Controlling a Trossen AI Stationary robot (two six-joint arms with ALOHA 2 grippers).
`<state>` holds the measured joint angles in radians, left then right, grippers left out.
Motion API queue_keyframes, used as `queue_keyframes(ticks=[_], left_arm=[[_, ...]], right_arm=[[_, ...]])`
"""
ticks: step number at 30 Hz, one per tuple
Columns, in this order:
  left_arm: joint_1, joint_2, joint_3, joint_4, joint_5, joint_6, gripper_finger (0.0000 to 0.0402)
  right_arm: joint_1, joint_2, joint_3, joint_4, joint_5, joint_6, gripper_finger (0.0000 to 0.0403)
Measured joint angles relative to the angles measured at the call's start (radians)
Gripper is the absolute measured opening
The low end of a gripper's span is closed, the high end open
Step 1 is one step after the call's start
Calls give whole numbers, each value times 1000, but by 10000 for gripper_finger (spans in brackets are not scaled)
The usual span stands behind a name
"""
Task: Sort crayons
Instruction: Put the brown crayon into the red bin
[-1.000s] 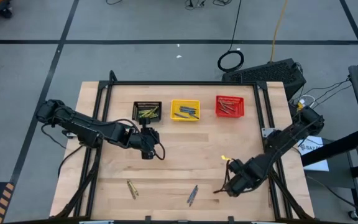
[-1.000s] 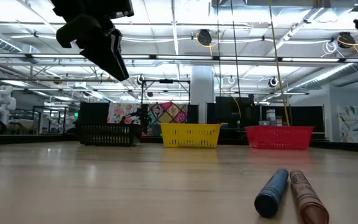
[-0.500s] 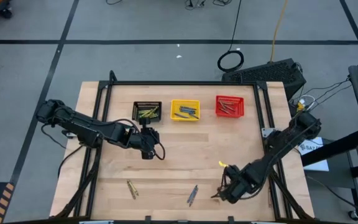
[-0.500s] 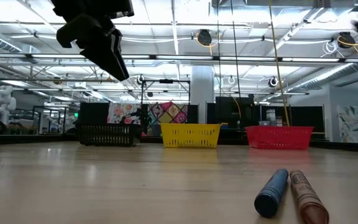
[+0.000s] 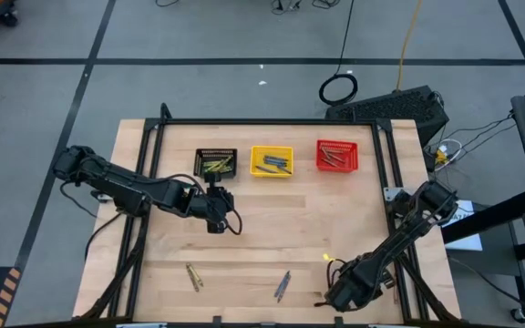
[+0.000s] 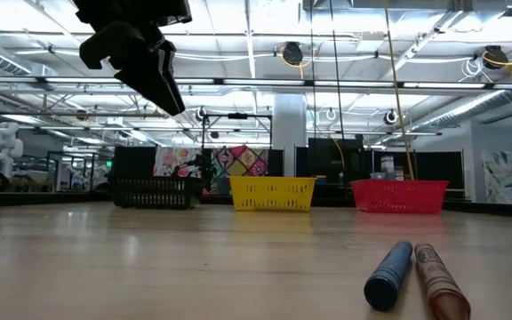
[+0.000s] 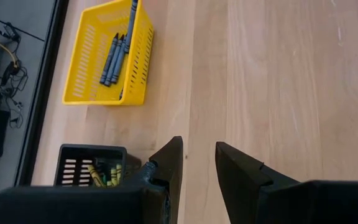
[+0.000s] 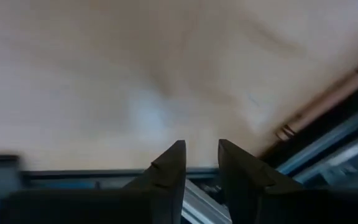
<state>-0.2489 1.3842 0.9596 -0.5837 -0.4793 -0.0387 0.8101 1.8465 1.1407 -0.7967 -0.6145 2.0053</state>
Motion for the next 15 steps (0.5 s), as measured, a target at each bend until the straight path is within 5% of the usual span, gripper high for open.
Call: queue_keyframes(ticks=[6,15], left_arm=[[0,0,0,1,0,-1,102],[0,0,0,1,0,-6,102]], right_arm=[[0,42,0,-86,-164,-77,63],[3,62,0,-146,-177,-126,10]])
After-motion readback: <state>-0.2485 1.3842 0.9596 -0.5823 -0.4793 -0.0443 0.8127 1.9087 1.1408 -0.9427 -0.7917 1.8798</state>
